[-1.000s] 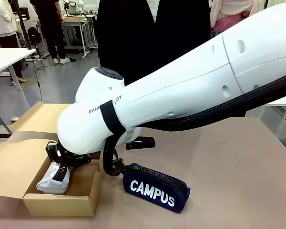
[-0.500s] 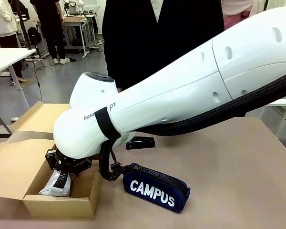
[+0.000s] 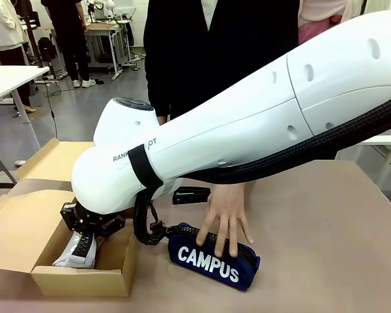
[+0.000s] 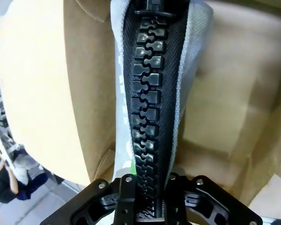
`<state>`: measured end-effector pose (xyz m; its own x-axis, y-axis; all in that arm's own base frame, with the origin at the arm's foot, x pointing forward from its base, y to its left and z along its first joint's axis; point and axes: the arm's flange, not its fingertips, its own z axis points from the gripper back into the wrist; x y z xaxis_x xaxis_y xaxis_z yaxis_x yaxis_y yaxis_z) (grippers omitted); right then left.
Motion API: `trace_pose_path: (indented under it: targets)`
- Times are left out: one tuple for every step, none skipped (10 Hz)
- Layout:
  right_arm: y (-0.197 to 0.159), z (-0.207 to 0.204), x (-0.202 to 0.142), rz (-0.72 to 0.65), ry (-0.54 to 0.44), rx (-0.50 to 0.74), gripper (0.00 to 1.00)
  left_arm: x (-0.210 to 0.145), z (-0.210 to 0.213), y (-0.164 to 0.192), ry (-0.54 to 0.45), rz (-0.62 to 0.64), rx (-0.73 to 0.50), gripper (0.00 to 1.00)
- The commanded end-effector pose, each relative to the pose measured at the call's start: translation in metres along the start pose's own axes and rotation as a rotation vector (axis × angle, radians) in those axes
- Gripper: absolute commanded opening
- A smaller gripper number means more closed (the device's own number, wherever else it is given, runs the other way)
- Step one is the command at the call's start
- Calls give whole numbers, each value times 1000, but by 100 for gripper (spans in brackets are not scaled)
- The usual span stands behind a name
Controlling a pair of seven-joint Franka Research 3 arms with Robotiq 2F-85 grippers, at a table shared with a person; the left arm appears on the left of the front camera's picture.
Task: Place items inside the box.
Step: Pick up a Pencil pouch or Stapler and place it inside the Mailer Box closest to the robot.
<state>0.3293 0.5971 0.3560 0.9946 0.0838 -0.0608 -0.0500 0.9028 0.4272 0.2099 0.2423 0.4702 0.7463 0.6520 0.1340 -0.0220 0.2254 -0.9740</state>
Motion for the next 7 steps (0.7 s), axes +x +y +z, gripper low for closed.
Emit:
trace_pose_path:
  targets:
    - [10, 0, 0, -25, -15, -22, 74, 0, 1, -1, -5, -19, -24, 100]
    - [10, 0, 0, -25, -16, -22, 100, 0, 1, -1, -5, -19, -24, 100]
    - [9, 0, 0, -27, -13, -25, 100, 0, 1, -1, -5, -19, -24, 100]
    - [9, 0, 0, -25, -11, -28, 100, 0, 1, -1, -5, -19, -24, 100]
    - [9, 0, 0, -24, -10, -25, 98, 0, 1, -1, -5, -19, -24, 100]
    - [9, 0, 0, -23, -7, -18, 100, 0, 1, -1, -5, -19, -24, 100]
    - [9, 0, 1, -21, 2, -5, 100, 0, 1, -1, -5, -19, -24, 100]
